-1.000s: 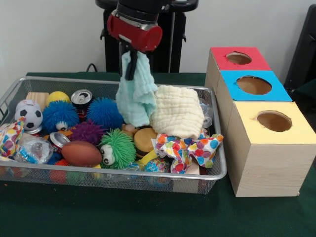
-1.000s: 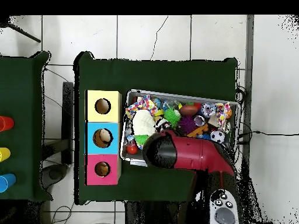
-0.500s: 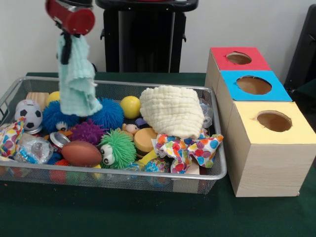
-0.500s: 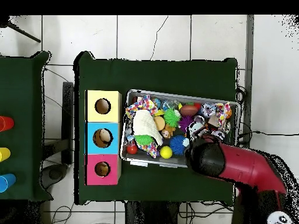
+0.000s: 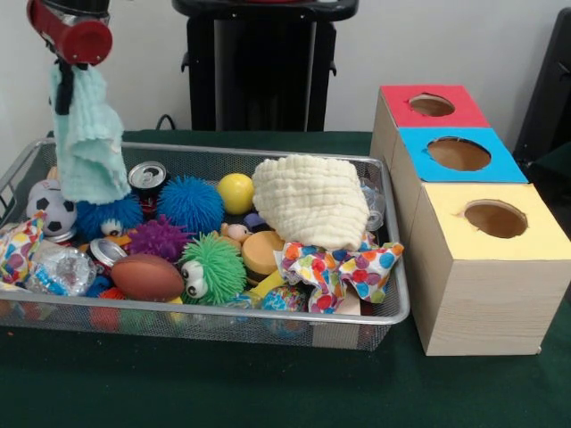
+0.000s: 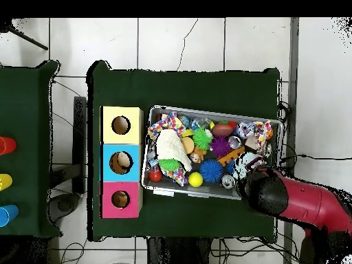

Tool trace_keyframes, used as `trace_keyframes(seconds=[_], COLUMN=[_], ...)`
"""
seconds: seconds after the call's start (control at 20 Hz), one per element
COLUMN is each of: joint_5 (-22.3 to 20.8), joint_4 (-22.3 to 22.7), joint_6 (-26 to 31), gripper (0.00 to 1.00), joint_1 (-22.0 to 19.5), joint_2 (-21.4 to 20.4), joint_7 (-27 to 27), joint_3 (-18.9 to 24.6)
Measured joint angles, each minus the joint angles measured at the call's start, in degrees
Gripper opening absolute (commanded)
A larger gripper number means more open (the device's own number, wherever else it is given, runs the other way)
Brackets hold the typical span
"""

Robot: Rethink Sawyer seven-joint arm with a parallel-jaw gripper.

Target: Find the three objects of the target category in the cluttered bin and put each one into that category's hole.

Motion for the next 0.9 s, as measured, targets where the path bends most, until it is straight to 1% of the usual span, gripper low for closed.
trace_keyframes(seconds=[0.25,0.3,0.35,0.4,0.65,0.9], joint_5=[-1.29,-1.55,-1.56,-1.57,-1.62,-1.60], joint_4=[-0.01,-0.02,-0.03,-0.02,0.00,-0.02], joint_6=[-0.05,-0.06,-0.06,-0.05,-0.05,-0.05], gripper=[0.00,1.00,1.00,1.00,1.00,1.00], joint_1=[-1.37,-1.64,-2.46,-2.70,-3.10,-3.03], joint_2=[1.07,1.29,1.61,1.70,2.10,1.64], joint_7=[0.00,0.00,0.00,0.00,0.00,0.00], joint_3=[2.18,2.62,4.08,4.54,6.18,7.69])
